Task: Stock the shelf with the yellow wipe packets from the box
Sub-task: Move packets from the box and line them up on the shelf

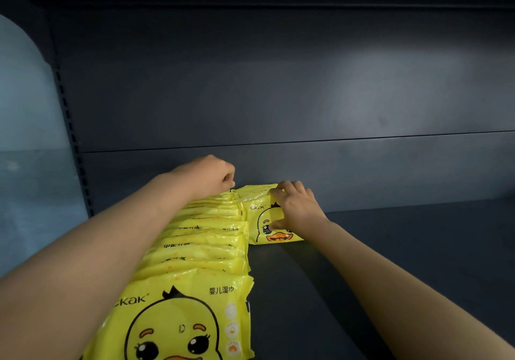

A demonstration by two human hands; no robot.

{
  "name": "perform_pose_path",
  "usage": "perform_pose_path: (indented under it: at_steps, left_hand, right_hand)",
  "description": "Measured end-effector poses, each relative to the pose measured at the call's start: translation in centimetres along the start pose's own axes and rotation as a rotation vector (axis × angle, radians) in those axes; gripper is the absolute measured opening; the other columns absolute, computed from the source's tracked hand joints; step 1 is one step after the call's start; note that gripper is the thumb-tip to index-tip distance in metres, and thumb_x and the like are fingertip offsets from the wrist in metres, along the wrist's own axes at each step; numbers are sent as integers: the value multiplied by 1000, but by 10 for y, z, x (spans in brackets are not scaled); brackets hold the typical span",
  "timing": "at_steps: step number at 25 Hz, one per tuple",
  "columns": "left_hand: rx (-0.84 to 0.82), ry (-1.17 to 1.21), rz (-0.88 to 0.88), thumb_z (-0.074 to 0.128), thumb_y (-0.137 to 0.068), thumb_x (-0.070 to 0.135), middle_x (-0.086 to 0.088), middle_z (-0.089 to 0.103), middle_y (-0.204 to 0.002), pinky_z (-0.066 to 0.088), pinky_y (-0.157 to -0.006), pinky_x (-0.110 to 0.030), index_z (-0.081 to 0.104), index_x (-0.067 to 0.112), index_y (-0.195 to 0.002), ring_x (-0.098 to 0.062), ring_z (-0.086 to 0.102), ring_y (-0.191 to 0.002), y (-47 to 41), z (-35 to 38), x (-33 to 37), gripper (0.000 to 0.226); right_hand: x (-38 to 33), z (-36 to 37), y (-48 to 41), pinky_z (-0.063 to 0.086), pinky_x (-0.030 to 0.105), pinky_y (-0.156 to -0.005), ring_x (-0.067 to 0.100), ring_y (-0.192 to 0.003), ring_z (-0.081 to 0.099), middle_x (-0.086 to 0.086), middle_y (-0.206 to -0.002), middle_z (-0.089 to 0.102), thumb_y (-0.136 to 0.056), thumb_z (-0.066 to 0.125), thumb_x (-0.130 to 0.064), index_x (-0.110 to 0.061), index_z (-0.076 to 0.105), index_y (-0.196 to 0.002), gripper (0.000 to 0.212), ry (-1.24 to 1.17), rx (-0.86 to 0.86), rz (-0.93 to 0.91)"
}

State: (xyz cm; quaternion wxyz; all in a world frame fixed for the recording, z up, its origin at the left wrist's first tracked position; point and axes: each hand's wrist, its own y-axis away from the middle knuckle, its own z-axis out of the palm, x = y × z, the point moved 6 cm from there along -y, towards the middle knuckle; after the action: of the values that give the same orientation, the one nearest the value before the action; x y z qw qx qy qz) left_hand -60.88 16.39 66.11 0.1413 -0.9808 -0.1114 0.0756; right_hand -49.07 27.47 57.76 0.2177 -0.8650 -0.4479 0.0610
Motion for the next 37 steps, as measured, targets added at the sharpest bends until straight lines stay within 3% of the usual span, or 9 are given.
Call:
perform_pose_path:
  at_steps: [7,13,24,31,37]
  left_hand:
    - [157,143,-59,52,-92,31,3,54,-95,46,-86,-35,62,16,-92,-17,55,-93,33,-42,50,18]
    - [217,37,-189,51,-91,31,-2,54,-105,46,-89,-38,59,16,-99,-21,55,-101,93,-73,123,19]
    - [205,6,-343,47,-94,30,-5,54,-121,45,-90,-39,55,14,-118,-25,50,-113,204,-84,268,30]
    - [289,-61,-321,42,-95,23,-8,54,-120,45,-85,-40,53,10,-121,-26,46,-114,275,-75,340,32]
    - [305,-55,-316,44,-93,22,-12,56,-118,43,-85,-43,55,6,-118,-30,47,-111,343,-44,390,32]
  right_hand:
    - [14,-54,37,37,42,-101,29,-127,38,12,-136,44,-88,56,-45,-11,41,-135,60,-31,-93,-1]
    - [66,-111,111,46,37,-93,29,-117,50,11,-127,53,-87,56,-42,-8,48,-125,51,-83,-211,4]
    - [139,-181,275,43,41,-98,30,-120,48,12,-133,50,-92,54,-40,-6,44,-132,54,-132,-197,-14]
    - [165,-210,380,46,41,-92,31,-113,50,15,-126,53,-92,53,-36,-5,46,-128,48,-213,-124,69]
    - [175,-199,477,42,39,-96,32,-120,45,17,-131,49,-92,52,-35,-5,45,-131,50,-208,-129,106]
